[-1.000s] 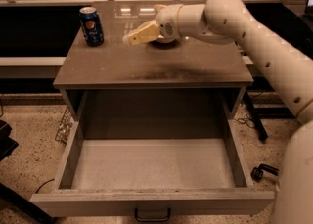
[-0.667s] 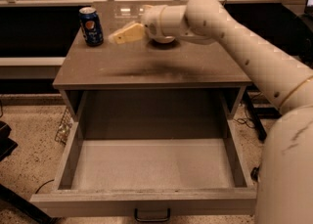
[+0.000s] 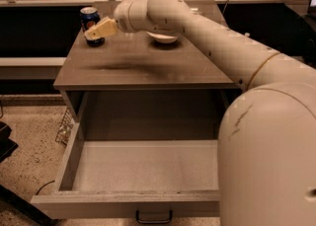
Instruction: Place pepsi can into top drawer
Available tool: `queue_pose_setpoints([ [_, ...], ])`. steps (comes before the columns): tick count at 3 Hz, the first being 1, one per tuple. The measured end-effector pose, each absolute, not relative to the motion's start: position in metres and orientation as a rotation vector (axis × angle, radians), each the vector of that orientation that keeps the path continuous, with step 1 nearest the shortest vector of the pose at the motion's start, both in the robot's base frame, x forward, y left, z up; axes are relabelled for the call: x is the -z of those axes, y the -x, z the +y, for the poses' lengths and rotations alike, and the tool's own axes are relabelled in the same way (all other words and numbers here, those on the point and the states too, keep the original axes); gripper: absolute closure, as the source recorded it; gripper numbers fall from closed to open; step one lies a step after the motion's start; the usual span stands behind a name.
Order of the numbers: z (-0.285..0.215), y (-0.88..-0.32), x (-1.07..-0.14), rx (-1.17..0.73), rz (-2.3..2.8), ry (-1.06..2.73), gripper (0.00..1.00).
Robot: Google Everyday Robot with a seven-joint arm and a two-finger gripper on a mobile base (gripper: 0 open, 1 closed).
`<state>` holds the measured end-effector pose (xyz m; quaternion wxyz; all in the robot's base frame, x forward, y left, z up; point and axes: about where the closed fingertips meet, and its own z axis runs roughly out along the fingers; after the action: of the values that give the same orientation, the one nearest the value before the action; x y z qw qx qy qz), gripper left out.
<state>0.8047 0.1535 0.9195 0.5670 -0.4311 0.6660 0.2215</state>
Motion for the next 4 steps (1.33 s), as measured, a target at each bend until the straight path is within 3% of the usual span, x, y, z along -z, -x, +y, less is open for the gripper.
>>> queue_pose_setpoints([
  [3,0.211,-0.845,-0.917,-0.718,1.517,0.947,0.0],
  [4,0.219,-0.849,-0.914,-0.739,1.523,0.95,0.17],
])
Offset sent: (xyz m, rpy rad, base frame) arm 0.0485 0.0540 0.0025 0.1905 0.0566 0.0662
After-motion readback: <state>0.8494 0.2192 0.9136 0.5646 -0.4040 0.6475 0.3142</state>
